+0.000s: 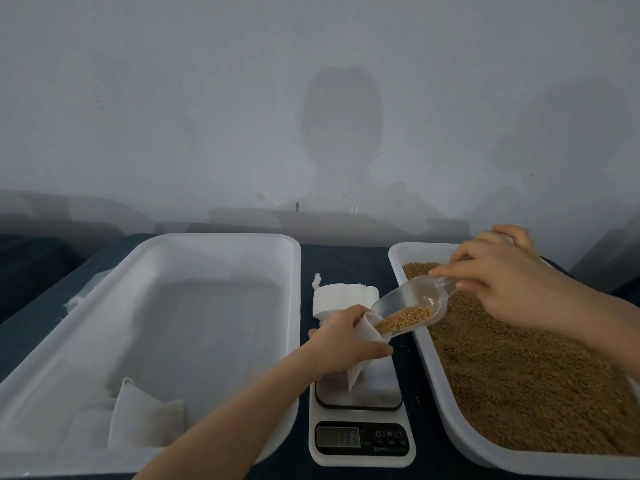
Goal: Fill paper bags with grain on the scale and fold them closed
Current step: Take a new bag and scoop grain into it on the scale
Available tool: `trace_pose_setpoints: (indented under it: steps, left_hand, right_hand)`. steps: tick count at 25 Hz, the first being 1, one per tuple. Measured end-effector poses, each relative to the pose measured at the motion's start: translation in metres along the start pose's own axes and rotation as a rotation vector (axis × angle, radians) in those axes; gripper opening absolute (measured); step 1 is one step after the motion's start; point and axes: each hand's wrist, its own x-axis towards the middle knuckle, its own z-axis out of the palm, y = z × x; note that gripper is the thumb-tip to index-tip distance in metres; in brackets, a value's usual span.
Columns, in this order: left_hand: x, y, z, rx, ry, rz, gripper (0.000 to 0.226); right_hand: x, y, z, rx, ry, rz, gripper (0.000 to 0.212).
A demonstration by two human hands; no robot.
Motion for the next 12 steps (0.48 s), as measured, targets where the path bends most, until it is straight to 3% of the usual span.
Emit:
trace_pose_setpoints:
  steps: [5,12]
  left_hand:
    - [0.002,-0.003,0.0,-0.004,0.011,0.0,0.045]
    - [0.004,-0.001,0.0,0.069,0.019,-0.047,0.052]
  right_hand:
    - [0.003,-0.018,-0.012,-0.109,0.05,-0.085,0.042]
    - [-0.003,-0.038,-0.012,-0.301,0.327,-0.255,0.056]
